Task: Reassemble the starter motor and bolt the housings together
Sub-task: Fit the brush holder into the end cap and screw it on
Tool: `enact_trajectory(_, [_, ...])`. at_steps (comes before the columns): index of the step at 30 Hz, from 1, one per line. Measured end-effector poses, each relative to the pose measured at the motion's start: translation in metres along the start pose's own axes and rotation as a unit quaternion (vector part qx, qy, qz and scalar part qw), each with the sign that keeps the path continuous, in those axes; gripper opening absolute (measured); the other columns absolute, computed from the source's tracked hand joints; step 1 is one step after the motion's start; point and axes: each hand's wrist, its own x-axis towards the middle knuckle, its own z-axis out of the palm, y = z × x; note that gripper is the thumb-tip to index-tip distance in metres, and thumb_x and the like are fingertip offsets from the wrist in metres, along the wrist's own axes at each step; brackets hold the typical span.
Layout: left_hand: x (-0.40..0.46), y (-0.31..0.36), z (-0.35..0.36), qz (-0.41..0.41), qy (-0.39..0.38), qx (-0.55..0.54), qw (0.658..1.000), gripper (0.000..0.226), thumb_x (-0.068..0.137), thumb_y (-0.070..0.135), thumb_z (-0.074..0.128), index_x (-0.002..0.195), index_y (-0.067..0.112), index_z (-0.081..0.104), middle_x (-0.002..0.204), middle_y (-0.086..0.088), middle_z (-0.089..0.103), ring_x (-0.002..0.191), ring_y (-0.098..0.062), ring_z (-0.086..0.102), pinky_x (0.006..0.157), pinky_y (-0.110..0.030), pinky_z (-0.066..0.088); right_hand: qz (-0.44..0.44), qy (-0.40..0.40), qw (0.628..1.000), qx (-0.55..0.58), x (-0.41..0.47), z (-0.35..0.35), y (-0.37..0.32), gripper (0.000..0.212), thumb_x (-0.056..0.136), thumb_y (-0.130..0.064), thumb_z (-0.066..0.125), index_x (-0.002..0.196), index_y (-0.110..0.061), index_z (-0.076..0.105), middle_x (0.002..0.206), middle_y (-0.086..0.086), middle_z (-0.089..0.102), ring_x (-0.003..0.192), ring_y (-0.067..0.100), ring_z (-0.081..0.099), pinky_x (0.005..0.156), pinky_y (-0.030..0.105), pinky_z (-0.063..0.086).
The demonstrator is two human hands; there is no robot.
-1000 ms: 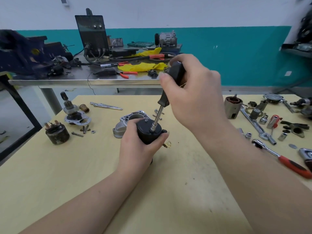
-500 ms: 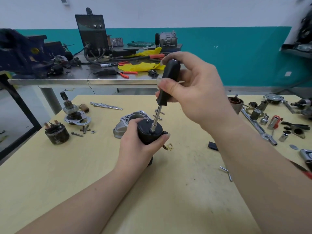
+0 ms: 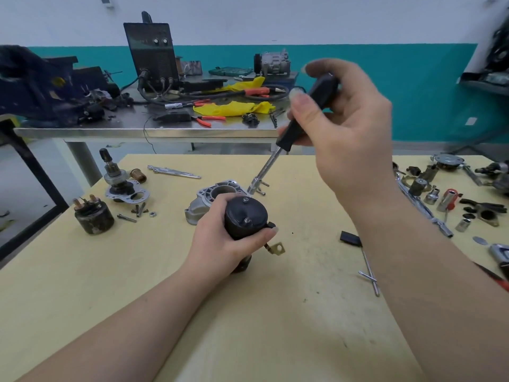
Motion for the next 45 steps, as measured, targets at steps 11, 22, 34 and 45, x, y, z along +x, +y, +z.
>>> enact_trajectory(11, [0.0,0.001,0.0,0.03,-0.014,-0.019,0.999,0.073,0.07,0.054,0.097,0.131,0.05,0.057,0.117,0.022,0.073,0.109,-0.004,0.072,0.089,-0.006,0.048,0.026,-0.044,0.998,-0.021,-0.005,0.01,0.013,0.027,0.101,-0.021,0.07,0.126,-0.023,0.061,0.101,-0.005,0.064,0.097,0.033,0.074,0.083,0.046,0.065])
enact_trajectory(22, [-0.001,0.0,0.001,0.038,-0.021,-0.023,0.999,0.064,0.072,0.047,0.096,0.124,0.046,0.059,0.108,0.018,0.075,0.099,-0.005,0.072,0.083,-0.005,0.049,0.02,-0.05,0.998,-0.012,-0.005,0.011,0.008,0.03,0.1,-0.022,0.072,0.128,-0.021,0.061,0.102,-0.004,0.064,0.099,0.034,0.074,0.084,0.045,0.065])
enact_trajectory(34, [-0.002,0.002,0.001,0.043,-0.016,-0.022,0.999,0.064,0.072,0.051,0.095,0.123,0.05,0.057,0.11,0.023,0.072,0.101,-0.003,0.071,0.083,-0.005,0.048,-0.003,-0.07,0.997,-0.018,-0.007,0.01,0.008,0.034,0.104,-0.012,0.065,0.137,-0.016,0.056,0.109,-0.003,0.06,0.086,0.024,0.077,0.081,0.04,0.066])
enact_trajectory(45, [-0.003,0.004,0.001,0.039,-0.018,-0.026,0.999,0.069,0.07,0.052,0.095,0.128,0.046,0.058,0.119,0.026,0.068,0.109,-0.003,0.069,0.087,-0.007,0.049,0.017,-0.053,0.998,-0.03,-0.006,0.012,0.012,0.037,0.104,-0.009,0.063,0.141,-0.013,0.057,0.105,-0.007,0.062,0.085,0.023,0.077,0.084,0.043,0.065])
